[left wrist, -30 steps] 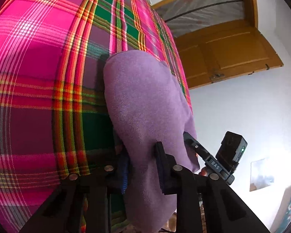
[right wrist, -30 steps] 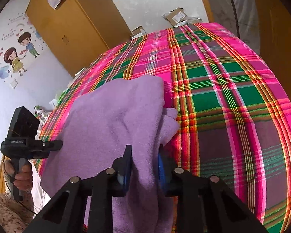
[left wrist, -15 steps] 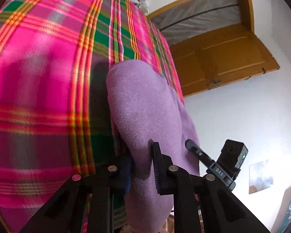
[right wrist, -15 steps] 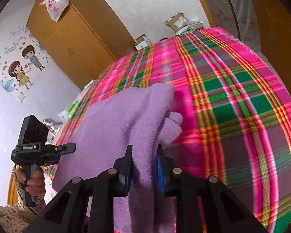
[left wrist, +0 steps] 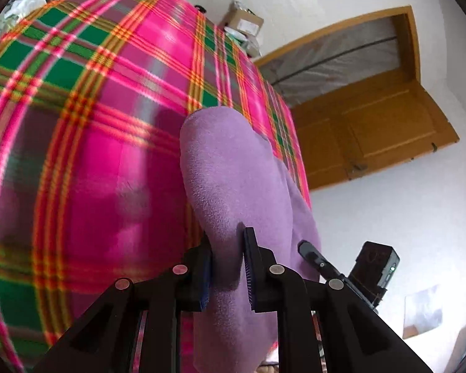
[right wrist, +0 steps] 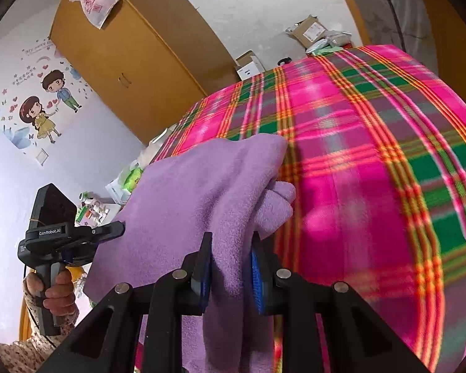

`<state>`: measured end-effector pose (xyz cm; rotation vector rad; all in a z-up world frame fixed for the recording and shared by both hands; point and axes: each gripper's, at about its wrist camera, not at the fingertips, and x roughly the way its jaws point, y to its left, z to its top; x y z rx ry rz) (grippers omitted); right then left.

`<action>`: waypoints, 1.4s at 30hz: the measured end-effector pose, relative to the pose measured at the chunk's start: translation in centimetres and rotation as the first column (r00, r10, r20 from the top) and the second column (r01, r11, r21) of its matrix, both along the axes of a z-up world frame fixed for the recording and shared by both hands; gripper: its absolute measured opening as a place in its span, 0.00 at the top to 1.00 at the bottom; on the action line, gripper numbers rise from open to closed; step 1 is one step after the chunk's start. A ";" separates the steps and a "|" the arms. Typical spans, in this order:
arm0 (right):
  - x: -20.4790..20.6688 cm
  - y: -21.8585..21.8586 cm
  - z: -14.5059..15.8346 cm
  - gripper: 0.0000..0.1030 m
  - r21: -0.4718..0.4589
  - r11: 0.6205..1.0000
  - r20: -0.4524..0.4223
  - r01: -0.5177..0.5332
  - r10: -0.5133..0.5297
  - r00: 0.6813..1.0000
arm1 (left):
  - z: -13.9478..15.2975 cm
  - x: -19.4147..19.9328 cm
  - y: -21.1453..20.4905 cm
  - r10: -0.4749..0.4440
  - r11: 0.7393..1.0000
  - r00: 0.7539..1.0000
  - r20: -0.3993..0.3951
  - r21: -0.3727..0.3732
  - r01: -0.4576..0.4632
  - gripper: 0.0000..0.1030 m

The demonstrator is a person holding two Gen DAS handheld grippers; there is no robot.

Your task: Fold clothes

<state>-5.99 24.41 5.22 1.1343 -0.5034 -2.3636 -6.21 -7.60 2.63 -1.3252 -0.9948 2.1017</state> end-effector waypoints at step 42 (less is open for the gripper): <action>-16.0 -11.2 -4.4 0.72 0.108 0.994 -0.013 0.004 -0.002 1.000 | -3.1 -13.3 -10.1 0.133 0.979 0.990 -0.040 -0.149 -0.137 0.73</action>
